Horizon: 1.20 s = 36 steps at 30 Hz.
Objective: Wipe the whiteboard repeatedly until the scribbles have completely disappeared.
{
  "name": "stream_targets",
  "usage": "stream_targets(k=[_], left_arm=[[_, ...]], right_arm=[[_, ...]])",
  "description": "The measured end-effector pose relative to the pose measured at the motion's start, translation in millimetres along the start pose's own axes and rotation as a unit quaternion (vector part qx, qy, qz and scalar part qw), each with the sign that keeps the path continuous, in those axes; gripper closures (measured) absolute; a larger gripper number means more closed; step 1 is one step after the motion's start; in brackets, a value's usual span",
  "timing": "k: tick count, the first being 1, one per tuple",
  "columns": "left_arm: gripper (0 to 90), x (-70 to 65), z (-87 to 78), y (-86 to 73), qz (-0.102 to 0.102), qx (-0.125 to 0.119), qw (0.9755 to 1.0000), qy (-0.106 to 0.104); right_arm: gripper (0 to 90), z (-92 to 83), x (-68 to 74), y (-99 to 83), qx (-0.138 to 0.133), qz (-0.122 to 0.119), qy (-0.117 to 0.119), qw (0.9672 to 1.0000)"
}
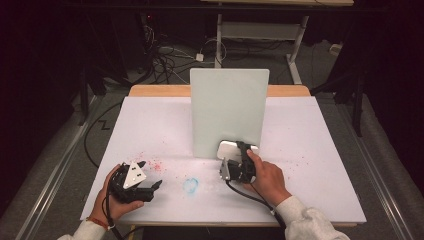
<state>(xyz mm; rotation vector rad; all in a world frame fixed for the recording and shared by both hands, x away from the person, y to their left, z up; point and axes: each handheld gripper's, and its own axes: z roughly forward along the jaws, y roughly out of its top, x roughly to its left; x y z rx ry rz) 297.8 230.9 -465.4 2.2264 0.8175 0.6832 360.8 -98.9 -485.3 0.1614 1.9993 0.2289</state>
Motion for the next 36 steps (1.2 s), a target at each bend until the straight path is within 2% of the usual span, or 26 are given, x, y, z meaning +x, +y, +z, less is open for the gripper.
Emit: stream_targets(k=[4, 7, 10, 13, 17, 20, 23, 27, 32, 33, 36], left_arm=[[18.8, -0.4, 0.9, 0.7, 0.003, 0.003, 1.0, -0.001], [18.8, -0.7, 1.1, 0.9, 0.003, 0.003, 1.0, -0.001], [18.8, -0.4, 0.6, 0.6, 0.003, 0.002, 1.0, -0.001], [18.8, -0.2, 0.2, 0.2, 0.002, 0.001, 1.0, -0.002], [18.8, -0.5, 0.6, 0.1, 0.003, 0.001, 1.0, -0.002], [18.8, -0.4, 1.6, 0.7, 0.003, 0.002, 1.0, -0.004], [18.8, 0.2, 2.9, 1.3, 0.002, 0.001, 1.0, -0.004], [18.8, 0.1, 4.9, 2.2, 0.003, 0.003, 1.0, -0.007], [18.9, 0.0, 5.7, 1.9, 0.003, 0.004, 1.0, -0.008], [18.9, 0.2, 5.6, 1.9, 0.003, 0.004, 1.0, -0.007], [18.9, 0.2, 5.9, 2.0, 0.003, 0.003, 1.0, -0.008]], right_arm=[[30.9, 3.4, -17.1, -12.6, 0.013, 0.044, -0.018, 0.9988], [30.9, 2.4, -27.5, -18.1, 0.021, 0.073, -0.017, 0.997], [30.9, 1.7, -31.7, -21.2, 0.026, 0.085, -0.024, 0.9957], [30.9, 0.7, -38.2, -27.2, 0.028, 0.108, -0.021, 0.9935], [30.9, -1.3, -47.0, -36.7, 0.029, 0.128, -0.022, 0.9911], [30.9, -3.3, -53.5, -44.7, 0.026, 0.149, -0.02, 0.9883], [30.9, -4.8, -59.3, -51.8, 0.026, 0.175, -0.016, 0.9841], [30.9, -8.4, -63.2, -58.2, 0.022, 0.195, -0.013, 0.9805], [30.9, -15.1, -66.6, -61.5, -0.003, 0.207, -0.007, 0.9784], [30.9, -16.7, -67.1, -62.0, -0.009, 0.213, -0.001, 0.9769], [30.9, -18.4, -67.4, -63.0, -0.014, 0.22, 0.003, 0.9754]])
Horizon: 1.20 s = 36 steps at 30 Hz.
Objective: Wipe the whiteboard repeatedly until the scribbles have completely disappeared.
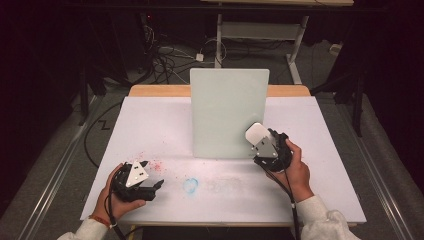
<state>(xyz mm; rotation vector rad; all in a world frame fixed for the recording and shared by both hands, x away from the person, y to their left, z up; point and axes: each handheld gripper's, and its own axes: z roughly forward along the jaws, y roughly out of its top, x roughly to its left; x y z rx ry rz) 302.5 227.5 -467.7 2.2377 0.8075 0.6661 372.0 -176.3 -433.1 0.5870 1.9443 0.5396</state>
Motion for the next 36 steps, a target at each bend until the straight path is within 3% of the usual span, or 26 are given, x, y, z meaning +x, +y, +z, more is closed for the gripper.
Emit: stream_targets(k=[19, 36], left_arm=[[18.9, 0.3, 0.1, -2.3, -0.005, 0.002, 1.0, -0.007], [18.9, -0.9, 0.8, -0.3, -0.002, 0.002, 1.0, -0.008]], right_arm=[[30.9, -10.0, -8.6, 1.2, -0.025, 0.019, 0.031, 0.999], [30.8, -28.3, -15.0, 3.3, -0.062, 0.049, 0.078, 0.9938]])
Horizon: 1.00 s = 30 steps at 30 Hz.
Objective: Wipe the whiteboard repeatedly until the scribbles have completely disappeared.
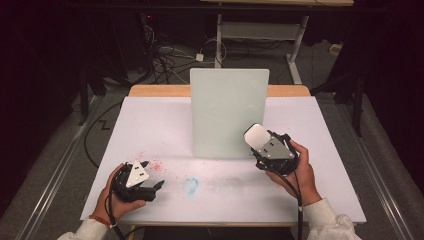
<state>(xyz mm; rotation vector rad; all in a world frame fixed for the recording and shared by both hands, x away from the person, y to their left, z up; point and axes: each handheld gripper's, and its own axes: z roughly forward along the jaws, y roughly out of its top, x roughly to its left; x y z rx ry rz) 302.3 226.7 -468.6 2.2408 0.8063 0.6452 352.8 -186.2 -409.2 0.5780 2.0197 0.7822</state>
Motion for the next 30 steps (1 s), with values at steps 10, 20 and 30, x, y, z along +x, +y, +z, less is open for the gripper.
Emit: stream_targets(k=[10, 20, 30], left_arm=[[18.9, 0.1, 3.7, 2.2, 0.005, 0.001, 1.0, -0.005], [18.9, 0.3, 4.6, 3.6, 0.009, -0.003, 0.9999, -0.005], [18.9, -0.4, 4.9, 3.2, 0.008, 0.001, 0.9999, -0.009]], right_arm=[[30.8, -11.3, -1.0, 2.3, -0.016, 0.019, 0.022, 0.9995], [30.9, -17.9, -0.5, 4.7, -0.021, 0.025, 0.052, 0.9981], [30.8, -19.2, 7.1, 6.0, -0.01, 0.005, 0.081, 0.9966]])
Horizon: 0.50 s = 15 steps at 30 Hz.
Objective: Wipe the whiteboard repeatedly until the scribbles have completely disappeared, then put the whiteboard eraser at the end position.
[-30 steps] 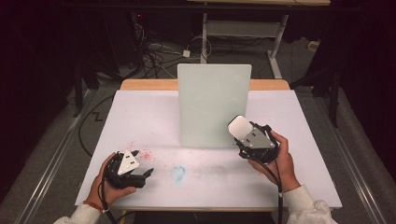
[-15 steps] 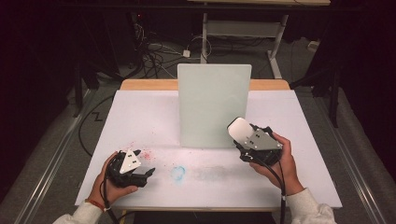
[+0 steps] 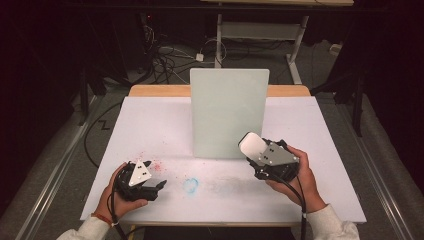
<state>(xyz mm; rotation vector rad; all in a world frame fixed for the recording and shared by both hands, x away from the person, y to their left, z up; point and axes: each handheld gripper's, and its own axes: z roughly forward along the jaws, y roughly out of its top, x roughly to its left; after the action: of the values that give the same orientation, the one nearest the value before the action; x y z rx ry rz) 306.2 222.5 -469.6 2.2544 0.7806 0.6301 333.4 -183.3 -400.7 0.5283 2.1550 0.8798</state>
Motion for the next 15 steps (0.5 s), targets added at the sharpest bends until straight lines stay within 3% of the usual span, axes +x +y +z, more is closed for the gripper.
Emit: stream_targets(k=[15], left_arm=[[18.9, -1.3, 0.5, 1.1, 0.004, -0.001, 1.0, 0.001]], right_arm=[[30.9, -3.1, 9.7, -1.6, 0.017, -0.018, 0.027, 0.9993]])
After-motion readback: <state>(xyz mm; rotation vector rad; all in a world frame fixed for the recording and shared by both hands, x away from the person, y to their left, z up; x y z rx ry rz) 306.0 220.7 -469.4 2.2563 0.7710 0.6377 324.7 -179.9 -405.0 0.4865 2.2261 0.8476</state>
